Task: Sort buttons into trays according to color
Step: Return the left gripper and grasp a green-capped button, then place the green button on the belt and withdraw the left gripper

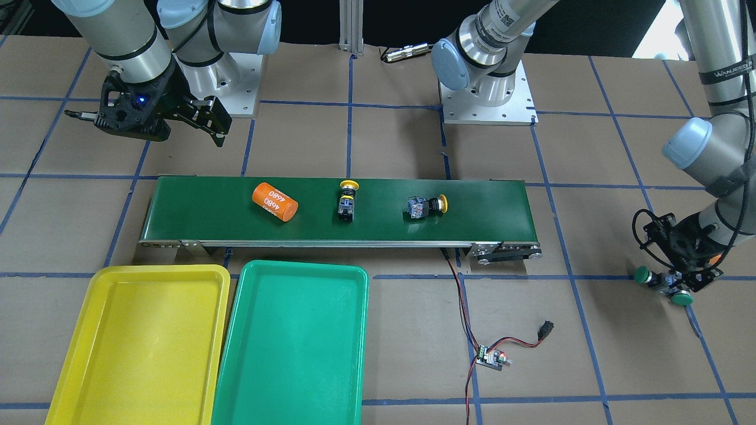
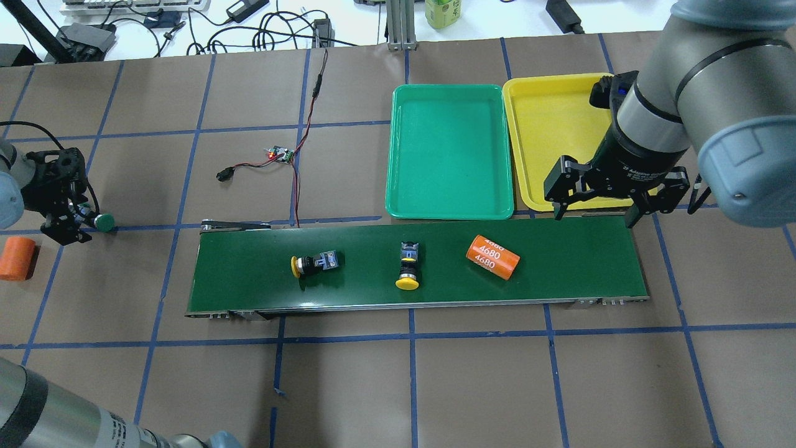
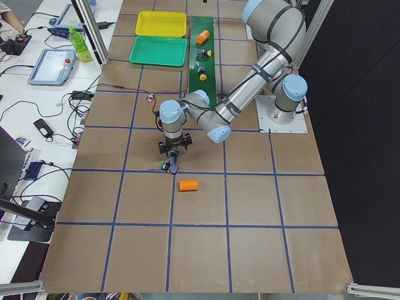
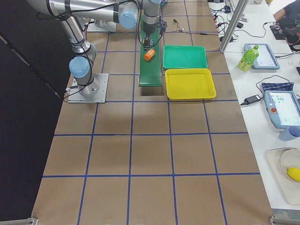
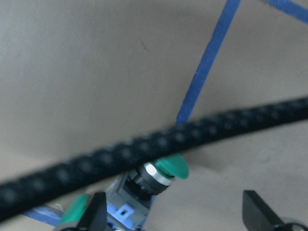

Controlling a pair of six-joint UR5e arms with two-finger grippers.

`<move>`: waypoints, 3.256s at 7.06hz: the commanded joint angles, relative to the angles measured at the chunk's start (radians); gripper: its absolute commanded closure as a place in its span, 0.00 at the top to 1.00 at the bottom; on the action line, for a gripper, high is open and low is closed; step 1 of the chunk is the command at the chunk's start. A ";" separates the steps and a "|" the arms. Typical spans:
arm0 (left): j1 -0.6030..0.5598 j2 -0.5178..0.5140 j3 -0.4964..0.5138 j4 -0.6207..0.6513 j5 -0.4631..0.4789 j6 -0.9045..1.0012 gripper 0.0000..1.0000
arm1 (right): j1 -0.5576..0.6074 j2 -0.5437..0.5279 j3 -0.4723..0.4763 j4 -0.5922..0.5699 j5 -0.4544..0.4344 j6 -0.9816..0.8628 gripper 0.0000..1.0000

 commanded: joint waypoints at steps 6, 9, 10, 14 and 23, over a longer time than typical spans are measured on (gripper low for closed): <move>0.000 -0.070 -0.009 0.089 -0.006 0.099 0.93 | 0.000 0.007 0.024 -0.120 -0.012 0.010 1.00; -0.002 -0.046 -0.015 0.084 -0.007 0.046 0.00 | -0.002 0.006 0.047 -0.163 -0.007 -0.001 0.99; -0.018 -0.019 -0.023 0.054 -0.001 0.030 0.00 | -0.002 0.007 0.049 -0.167 -0.008 -0.001 0.94; -0.151 0.248 -0.058 -0.252 -0.003 -0.442 0.00 | -0.005 0.007 0.049 -0.169 0.001 -0.006 0.87; -0.646 0.307 -0.221 -0.281 -0.023 -1.922 0.31 | -0.002 0.009 0.085 -0.167 0.004 0.000 1.00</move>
